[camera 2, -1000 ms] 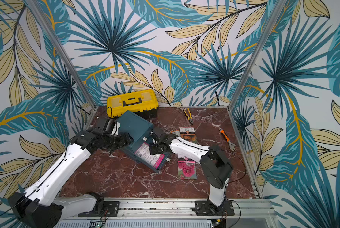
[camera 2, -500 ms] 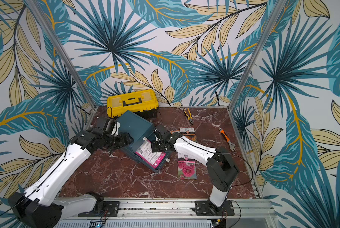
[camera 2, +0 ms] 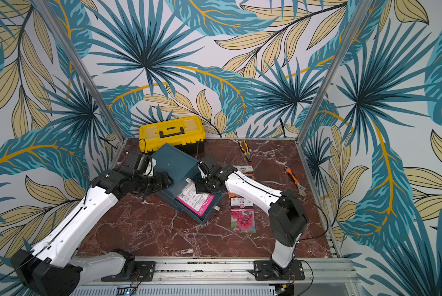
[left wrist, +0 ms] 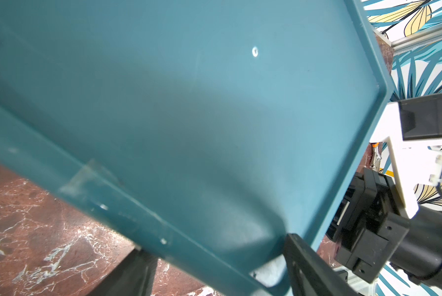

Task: Take the seed bags out of the drawer
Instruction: Pick up the seed packet from the drawer.

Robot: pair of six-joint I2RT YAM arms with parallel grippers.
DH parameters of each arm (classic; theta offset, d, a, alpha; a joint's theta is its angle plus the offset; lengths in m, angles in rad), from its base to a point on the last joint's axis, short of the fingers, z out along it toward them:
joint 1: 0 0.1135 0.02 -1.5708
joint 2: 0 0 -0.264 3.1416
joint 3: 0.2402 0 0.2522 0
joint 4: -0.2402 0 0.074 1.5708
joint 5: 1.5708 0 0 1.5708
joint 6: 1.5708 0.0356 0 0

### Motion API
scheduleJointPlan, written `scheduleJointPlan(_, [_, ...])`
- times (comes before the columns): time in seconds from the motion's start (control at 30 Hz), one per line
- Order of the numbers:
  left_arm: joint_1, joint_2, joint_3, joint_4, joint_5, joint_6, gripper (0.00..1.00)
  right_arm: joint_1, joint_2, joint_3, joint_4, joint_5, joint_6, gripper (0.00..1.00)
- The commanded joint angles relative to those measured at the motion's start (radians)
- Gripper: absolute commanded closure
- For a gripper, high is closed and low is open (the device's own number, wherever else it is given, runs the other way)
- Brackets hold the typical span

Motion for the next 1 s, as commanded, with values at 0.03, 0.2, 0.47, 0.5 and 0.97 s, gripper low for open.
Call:
scheduleJointPlan(0.03, [-0.003,-0.001,-0.005,-0.031,-0.002,0.014,0.19,-0.007,0.027,0.041,-0.081,-0.037,-0.006,1.0])
scheduleJointPlan(0.2, [-0.003,-0.002,-0.002,-0.031,-0.001,0.014,0.19,-0.017,0.026,0.07,-0.137,-0.046,-0.028,1.0])
scheduleJointPlan(0.47, [-0.004,-0.005,-0.002,-0.032,-0.002,0.013,0.19,-0.039,0.003,0.093,-0.229,-0.029,-0.089,1.0])
scheduleJointPlan(0.5, [-0.003,-0.005,-0.002,-0.03,0.0,0.014,0.19,-0.042,-0.001,0.092,-0.237,-0.028,-0.094,1.0])
scheduleJointPlan(0.97, [-0.003,-0.006,-0.004,-0.03,-0.002,0.014,0.19,-0.058,-0.104,0.052,-0.271,0.0,-0.12,1.0])
